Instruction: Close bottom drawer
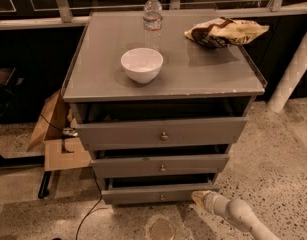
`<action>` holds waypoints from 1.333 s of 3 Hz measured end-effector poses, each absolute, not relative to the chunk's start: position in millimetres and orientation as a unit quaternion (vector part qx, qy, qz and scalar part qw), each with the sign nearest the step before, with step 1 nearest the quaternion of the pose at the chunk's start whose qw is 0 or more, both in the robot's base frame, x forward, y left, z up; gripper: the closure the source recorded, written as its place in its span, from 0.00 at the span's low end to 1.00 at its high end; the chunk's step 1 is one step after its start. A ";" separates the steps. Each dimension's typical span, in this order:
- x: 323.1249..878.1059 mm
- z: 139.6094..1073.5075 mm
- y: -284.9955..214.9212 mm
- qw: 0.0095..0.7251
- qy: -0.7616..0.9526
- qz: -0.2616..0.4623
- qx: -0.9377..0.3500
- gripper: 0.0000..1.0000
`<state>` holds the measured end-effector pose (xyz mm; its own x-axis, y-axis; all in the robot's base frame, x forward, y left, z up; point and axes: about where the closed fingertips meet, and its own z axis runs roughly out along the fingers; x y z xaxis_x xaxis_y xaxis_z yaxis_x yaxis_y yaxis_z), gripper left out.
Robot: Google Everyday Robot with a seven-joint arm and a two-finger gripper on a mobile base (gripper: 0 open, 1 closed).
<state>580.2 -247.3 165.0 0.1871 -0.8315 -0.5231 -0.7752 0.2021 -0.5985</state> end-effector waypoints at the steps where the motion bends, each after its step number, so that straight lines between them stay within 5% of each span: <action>1: 597.0 163.8 -248.6 0.442 0.640 -0.040 -0.627 1.00; 4: 622.1 174.2 -244.4 0.451 0.635 -0.055 -0.625 1.00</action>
Offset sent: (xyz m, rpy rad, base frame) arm 0.0482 -0.0052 0.0083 -0.0190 -0.0418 -0.0397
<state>622.1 -244.4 174.2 0.1871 -0.8429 -0.5044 -0.7445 0.2133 -0.6327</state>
